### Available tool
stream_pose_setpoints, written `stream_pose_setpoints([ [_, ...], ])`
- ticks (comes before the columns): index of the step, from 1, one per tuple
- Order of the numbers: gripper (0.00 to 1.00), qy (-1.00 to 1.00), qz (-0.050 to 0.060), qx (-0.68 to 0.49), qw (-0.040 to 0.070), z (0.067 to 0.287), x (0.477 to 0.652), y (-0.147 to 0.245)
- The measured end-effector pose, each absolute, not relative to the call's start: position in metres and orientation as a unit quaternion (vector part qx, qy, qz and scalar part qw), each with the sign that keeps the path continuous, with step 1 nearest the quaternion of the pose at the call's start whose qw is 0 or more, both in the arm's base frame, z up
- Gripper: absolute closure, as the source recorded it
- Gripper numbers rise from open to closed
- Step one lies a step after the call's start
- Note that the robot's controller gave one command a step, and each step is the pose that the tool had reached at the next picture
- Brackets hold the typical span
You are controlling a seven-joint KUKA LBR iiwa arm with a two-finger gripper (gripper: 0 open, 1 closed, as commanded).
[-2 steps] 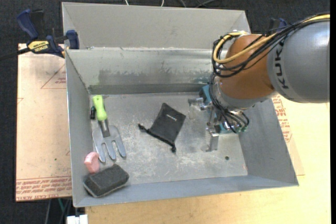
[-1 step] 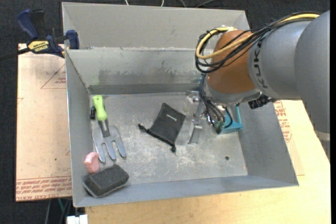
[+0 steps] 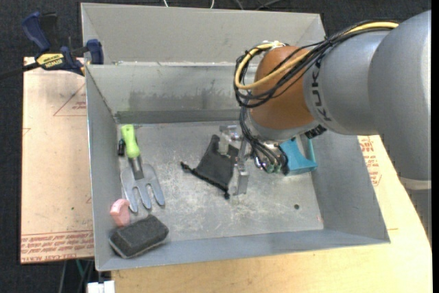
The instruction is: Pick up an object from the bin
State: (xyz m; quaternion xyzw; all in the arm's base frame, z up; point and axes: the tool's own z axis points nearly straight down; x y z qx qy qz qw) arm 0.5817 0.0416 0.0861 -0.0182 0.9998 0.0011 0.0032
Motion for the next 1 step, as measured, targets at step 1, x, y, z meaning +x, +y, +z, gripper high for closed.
stream_pose_setpoints([
  [1,0.0,1.0,0.002,-0.027,0.004,0.0853,0.5828,0.0588],
])
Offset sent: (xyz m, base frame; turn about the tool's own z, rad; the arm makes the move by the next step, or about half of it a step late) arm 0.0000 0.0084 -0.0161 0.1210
